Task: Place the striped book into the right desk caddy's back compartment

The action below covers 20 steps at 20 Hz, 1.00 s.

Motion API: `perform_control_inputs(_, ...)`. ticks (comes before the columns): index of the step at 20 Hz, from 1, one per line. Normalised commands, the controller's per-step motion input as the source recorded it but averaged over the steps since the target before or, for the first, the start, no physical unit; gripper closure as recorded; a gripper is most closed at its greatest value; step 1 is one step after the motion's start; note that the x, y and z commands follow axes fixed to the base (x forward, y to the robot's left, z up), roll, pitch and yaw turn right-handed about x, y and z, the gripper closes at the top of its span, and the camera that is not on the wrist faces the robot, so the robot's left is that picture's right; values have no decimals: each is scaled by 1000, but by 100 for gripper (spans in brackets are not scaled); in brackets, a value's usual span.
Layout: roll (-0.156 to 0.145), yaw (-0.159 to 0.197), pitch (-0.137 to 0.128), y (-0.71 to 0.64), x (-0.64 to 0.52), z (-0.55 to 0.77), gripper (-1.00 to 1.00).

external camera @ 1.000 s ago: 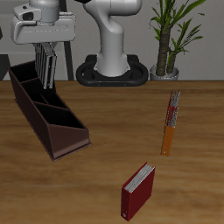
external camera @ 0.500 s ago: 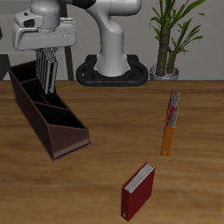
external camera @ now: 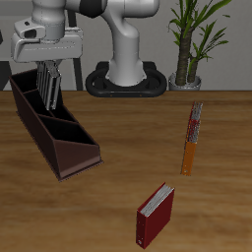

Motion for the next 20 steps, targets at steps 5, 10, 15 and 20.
perform_control_inputs(5, -14, 2, 16, -1, -28, -134, 100)
perform_control_inputs(10, -29, -18, 20, -118, 36, -143, 100)
perform_control_inputs(15, -6, -15, 11, -24, -96, -158, 100)
perform_control_inputs(20, -29, -8, 29, -134, 28, -215, 100)
